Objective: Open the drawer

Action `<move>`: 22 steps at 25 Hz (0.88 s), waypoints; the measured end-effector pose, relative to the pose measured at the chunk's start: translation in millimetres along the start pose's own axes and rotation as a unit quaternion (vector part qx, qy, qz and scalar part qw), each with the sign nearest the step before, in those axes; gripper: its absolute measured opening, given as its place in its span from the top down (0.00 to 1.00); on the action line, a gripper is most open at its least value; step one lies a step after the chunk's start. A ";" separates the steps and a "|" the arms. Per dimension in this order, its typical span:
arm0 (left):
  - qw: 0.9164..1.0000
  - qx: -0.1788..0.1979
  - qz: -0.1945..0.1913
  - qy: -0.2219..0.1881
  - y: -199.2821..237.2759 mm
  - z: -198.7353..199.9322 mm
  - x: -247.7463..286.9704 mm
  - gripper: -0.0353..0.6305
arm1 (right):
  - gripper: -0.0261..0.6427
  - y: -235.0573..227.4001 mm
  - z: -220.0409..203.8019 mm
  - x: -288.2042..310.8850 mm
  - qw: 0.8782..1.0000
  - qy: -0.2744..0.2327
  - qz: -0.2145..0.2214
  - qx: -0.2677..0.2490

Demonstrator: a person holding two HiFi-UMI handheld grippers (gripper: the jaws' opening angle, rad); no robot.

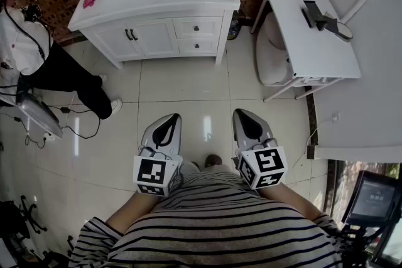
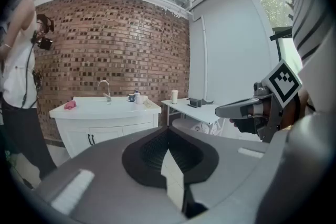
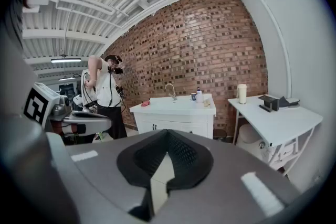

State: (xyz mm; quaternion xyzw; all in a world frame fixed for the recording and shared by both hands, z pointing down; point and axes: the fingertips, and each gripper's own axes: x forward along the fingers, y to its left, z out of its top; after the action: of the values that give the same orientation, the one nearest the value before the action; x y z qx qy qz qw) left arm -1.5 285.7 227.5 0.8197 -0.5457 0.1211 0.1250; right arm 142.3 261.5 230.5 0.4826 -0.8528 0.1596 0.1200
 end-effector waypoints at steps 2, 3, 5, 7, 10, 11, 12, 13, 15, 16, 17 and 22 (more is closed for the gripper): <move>1.000 0.005 0.003 -0.004 9.3 4.0 18.0 0.92 | 0.96 -13.5 3.9 20.1 1.000 -0.002 -0.002 0.000; 1.000 0.006 0.004 -0.004 15.0 5.3 27.4 0.92 | 0.96 -19.8 6.2 31.2 1.000 -0.003 -0.004 -0.001; 1.000 0.007 0.004 -0.001 29.5 6.7 48.1 0.92 | 0.96 -31.8 12.3 57.9 1.000 -0.004 -0.007 -0.009; 1.000 0.008 0.003 0.002 48.6 8.5 71.9 0.92 | 0.96 -43.6 20.1 91.6 1.000 -0.002 -0.012 -0.019; 1.000 0.017 -0.009 0.007 85.1 12.0 115.5 0.92 | 0.96 -58.8 33.0 151.6 0.999 0.003 -0.025 -0.030; 1.000 0.021 -0.016 0.009 98.4 14.3 132.2 0.92 | 0.96 -62.6 37.2 173.0 0.999 0.006 -0.030 -0.032; 0.999 0.025 -0.024 0.013 111.9 16.9 149.3 0.92 | 0.96 -66.0 41.1 194.6 0.999 0.010 -0.034 -0.033; 0.999 0.028 -0.033 0.017 125.3 20.1 166.8 0.92 | 0.96 -69.4 44.8 216.6 0.999 0.015 -0.039 -0.032; 0.998 0.031 -0.058 0.024 149.0 29.6 202.0 0.92 | 0.96 -77.6 51.3 262.2 0.998 0.027 -0.046 -0.023; 0.996 0.034 -0.073 0.025 159.0 35.0 218.8 0.92 | 0.96 -82.8 52.4 285.0 0.998 0.033 -0.049 -0.016; 0.995 0.038 -0.085 0.025 168.8 38.6 235.3 0.92 | 0.96 -88.2 51.8 308.0 0.998 0.038 -0.051 -0.009; 0.995 0.028 -0.085 0.039 223.9 18.4 321.0 0.92 | 0.96 -116.3 21.0 425.1 0.997 0.059 -0.049 -0.020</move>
State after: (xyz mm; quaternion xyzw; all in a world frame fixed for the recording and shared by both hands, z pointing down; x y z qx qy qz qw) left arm -87.0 -81.5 333.9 0.8609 -0.4654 0.1569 0.1330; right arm 26.5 -136.5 381.8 0.5114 -0.8224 0.1644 0.1874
